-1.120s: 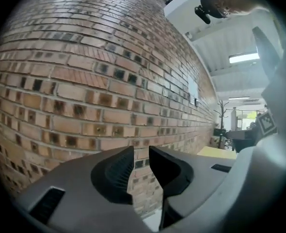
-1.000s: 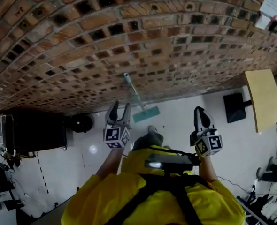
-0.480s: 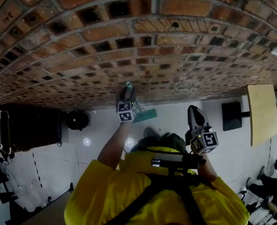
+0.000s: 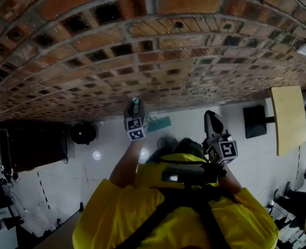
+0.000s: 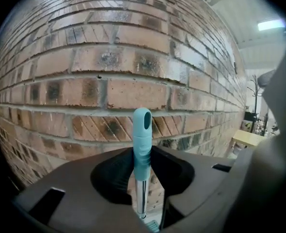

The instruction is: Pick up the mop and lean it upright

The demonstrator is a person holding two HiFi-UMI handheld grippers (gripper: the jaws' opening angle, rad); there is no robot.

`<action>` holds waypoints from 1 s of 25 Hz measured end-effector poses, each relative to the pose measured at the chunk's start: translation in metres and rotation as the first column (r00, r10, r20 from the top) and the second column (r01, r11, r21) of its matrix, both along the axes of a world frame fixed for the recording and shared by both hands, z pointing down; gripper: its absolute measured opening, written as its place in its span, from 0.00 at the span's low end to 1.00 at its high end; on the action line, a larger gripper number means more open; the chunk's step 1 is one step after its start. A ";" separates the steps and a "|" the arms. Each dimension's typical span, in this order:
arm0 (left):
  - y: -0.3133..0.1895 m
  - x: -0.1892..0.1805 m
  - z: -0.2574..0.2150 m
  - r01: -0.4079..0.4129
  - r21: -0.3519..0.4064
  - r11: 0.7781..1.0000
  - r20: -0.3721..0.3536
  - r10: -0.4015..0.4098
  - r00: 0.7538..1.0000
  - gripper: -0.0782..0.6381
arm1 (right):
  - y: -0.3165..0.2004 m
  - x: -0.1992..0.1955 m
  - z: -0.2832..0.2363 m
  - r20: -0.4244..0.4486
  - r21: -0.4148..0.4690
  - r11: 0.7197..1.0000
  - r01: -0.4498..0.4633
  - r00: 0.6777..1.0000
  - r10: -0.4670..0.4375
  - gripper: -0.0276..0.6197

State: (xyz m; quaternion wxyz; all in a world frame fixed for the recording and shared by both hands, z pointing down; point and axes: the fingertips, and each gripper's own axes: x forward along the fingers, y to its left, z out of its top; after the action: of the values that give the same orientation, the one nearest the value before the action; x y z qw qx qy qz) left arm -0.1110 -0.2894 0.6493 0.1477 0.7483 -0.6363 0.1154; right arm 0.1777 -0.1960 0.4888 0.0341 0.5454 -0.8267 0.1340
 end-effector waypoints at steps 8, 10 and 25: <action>0.102 -0.002 -0.073 -0.088 0.089 0.992 0.034 0.085 0.996 0.26 | 0.001 0.014 -0.002 0.034 0.004 0.999 -0.052 0.998 0.052 0.05; 0.112 -0.007 -0.110 -0.089 0.143 0.986 0.020 0.087 0.996 0.26 | -0.003 0.015 -0.013 0.030 0.037 0.998 -0.049 0.998 0.048 0.05; 0.129 -0.017 -0.245 -0.159 0.320 0.934 0.024 0.160 0.987 0.26 | -0.009 -0.024 -0.045 0.048 0.139 0.990 0.037 0.998 -0.044 0.05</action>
State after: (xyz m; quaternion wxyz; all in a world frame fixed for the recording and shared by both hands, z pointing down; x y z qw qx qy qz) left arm -0.1282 -0.1604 0.4046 0.0151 0.8115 -0.5837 0.0210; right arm 0.1536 -0.2047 0.4442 -0.0222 0.5261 -0.8454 0.0896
